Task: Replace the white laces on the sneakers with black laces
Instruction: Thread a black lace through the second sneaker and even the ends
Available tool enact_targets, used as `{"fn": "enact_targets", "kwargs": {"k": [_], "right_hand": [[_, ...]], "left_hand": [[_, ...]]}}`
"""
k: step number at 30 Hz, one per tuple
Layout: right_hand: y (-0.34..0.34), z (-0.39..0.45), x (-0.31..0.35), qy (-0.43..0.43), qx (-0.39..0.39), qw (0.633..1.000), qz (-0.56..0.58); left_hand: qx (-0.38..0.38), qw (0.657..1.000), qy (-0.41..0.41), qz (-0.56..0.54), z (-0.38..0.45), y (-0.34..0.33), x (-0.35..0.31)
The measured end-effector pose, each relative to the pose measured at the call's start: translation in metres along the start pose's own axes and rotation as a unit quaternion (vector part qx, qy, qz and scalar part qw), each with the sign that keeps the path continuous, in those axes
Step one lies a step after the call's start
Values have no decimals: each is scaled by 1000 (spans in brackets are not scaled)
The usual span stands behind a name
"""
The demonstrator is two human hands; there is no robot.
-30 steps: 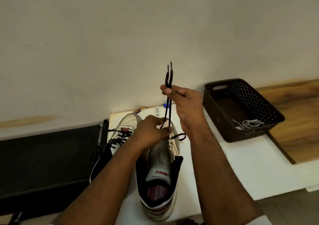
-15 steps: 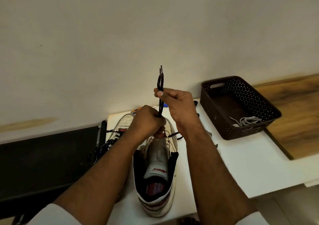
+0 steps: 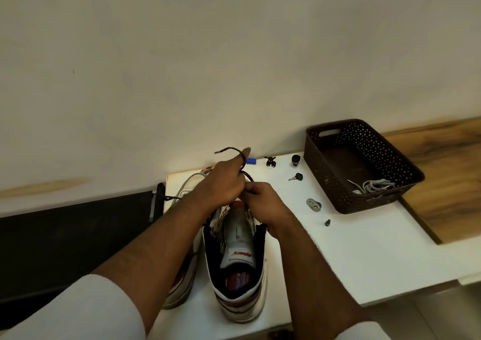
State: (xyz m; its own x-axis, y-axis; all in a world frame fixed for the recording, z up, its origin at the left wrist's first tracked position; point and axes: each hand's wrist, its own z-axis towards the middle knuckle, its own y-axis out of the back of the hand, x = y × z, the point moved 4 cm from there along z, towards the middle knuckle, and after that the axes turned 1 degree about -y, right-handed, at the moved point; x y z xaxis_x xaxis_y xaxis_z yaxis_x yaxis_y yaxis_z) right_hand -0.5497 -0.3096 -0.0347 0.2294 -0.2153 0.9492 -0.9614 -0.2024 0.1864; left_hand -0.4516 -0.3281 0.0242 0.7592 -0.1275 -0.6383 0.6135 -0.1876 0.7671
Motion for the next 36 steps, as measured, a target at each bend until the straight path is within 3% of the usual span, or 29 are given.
{"fn": "enact_targets", "kwargs": {"k": [8, 17, 21, 24, 26, 29, 34, 36], "right_hand": [[-7, 5, -1, -1, 39, 997, 67], [-14, 8, 8, 52, 41, 998, 23], [-15, 8, 8, 50, 35, 998, -4], [-15, 8, 6, 30, 26, 999, 0], [-14, 7, 6, 23, 19, 1000, -1], [-13, 8, 8, 17, 19, 1000, 2], [-7, 5, 10, 1, 22, 999, 29], [-3, 4, 10, -5, 22, 999, 26]], "left_hand": [[108, 988, -47, 96, 17, 7, -2], [115, 988, -5, 100, 19, 14, 7], [81, 991, -9, 104, 20, 14, 11], [52, 997, 35, 35, 17, 20, 26], [101, 991, 84, -18, 7, 16, 42], [196, 973, 116, 38, -7, 0, 58], [142, 986, 81, -39, -3, -22, 58], [108, 990, 93, -8, -2, -32, 61]]}}
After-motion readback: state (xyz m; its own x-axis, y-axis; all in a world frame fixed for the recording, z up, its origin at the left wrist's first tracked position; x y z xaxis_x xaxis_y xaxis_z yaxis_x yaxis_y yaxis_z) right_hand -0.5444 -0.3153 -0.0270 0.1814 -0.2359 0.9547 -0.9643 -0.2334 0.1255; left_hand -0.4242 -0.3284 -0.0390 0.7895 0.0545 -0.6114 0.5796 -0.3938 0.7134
